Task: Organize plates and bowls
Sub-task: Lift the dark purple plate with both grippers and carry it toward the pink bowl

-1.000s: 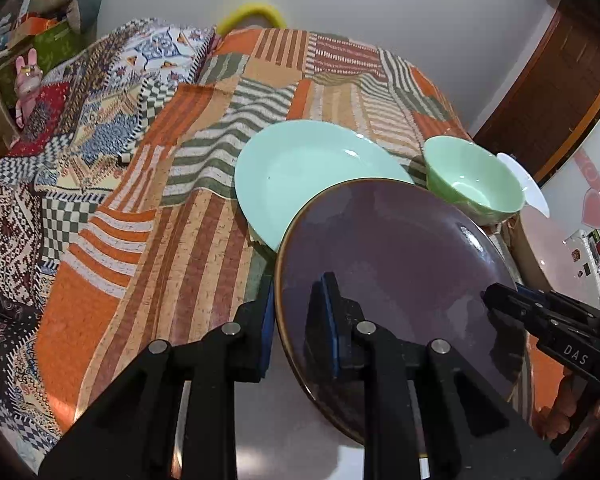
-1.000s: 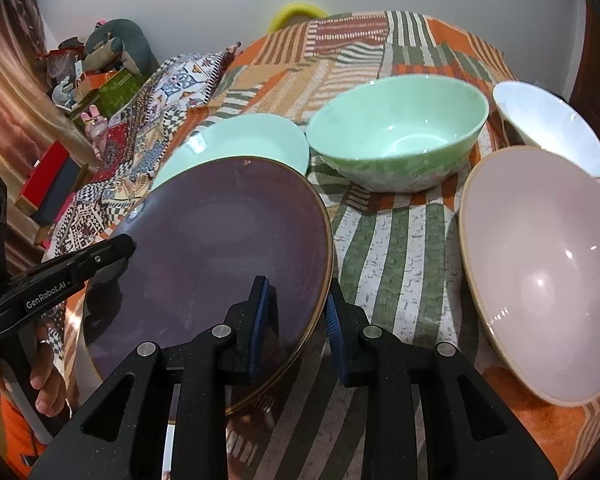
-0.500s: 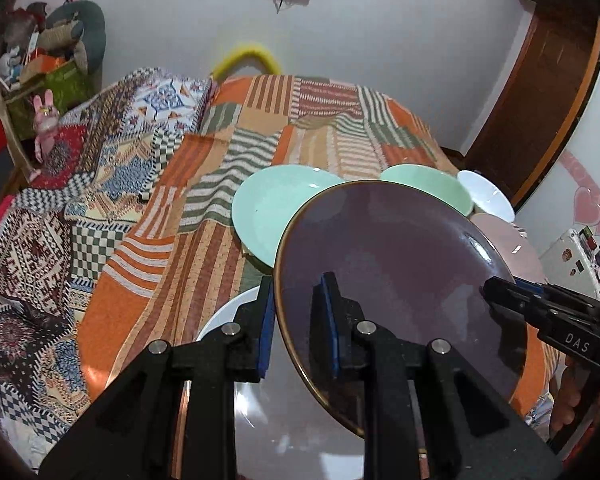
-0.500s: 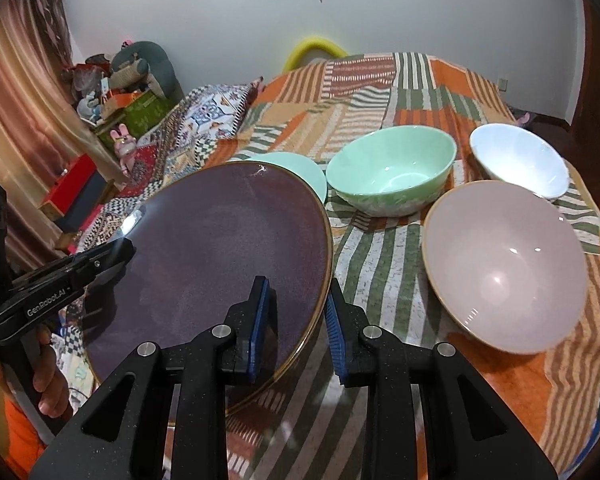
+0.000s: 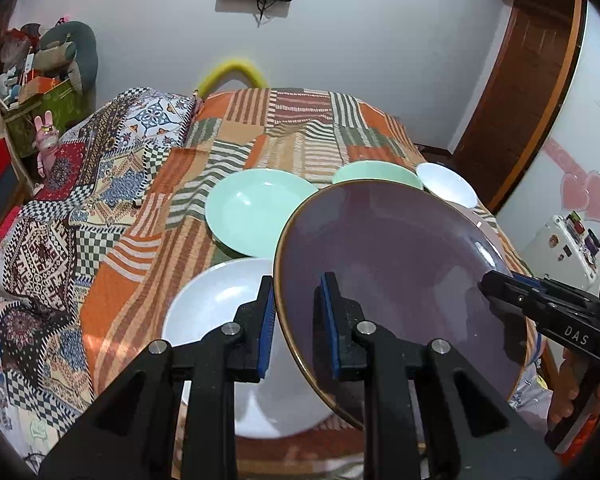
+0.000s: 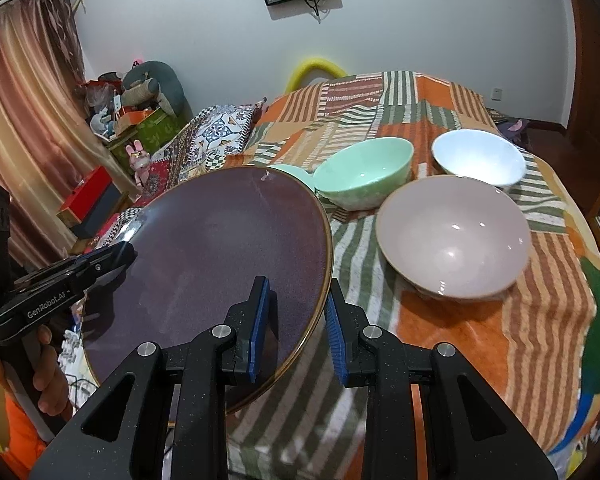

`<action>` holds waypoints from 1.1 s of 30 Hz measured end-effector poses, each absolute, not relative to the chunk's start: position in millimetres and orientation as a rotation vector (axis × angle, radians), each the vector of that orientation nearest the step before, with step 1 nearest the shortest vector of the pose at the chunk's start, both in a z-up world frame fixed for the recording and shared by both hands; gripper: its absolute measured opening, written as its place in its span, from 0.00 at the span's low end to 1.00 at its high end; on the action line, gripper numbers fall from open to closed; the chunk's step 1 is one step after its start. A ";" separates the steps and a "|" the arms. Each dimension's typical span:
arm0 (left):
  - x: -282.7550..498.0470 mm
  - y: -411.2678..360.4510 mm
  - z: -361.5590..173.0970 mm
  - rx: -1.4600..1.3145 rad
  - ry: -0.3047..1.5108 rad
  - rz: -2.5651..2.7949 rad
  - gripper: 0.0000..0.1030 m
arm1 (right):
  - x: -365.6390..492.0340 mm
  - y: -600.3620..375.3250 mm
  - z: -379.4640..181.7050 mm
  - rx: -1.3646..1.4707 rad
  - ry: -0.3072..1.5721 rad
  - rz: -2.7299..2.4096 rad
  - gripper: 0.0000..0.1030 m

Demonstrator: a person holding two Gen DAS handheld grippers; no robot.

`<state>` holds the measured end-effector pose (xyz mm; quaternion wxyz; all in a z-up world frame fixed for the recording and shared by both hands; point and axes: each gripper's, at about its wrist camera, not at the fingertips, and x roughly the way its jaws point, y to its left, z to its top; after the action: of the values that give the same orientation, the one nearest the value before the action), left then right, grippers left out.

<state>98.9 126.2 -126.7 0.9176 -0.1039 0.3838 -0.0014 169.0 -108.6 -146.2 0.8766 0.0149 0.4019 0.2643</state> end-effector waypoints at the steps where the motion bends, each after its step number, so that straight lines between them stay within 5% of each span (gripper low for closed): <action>1: 96.8 123.2 -127.2 -0.214 0.794 -0.004 0.21 | 166.8 -111.8 -146.5 0.033 0.836 0.552 0.24; 33: 111.9 49.0 -190.0 -0.158 1.033 -0.091 0.21 | 148.7 -185.7 -204.6 0.115 0.980 0.480 0.24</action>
<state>111.9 49.0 -190.0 0.8656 -0.0754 0.4931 -0.0436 148.7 -185.7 -204.6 0.8533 0.0547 0.4656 0.2281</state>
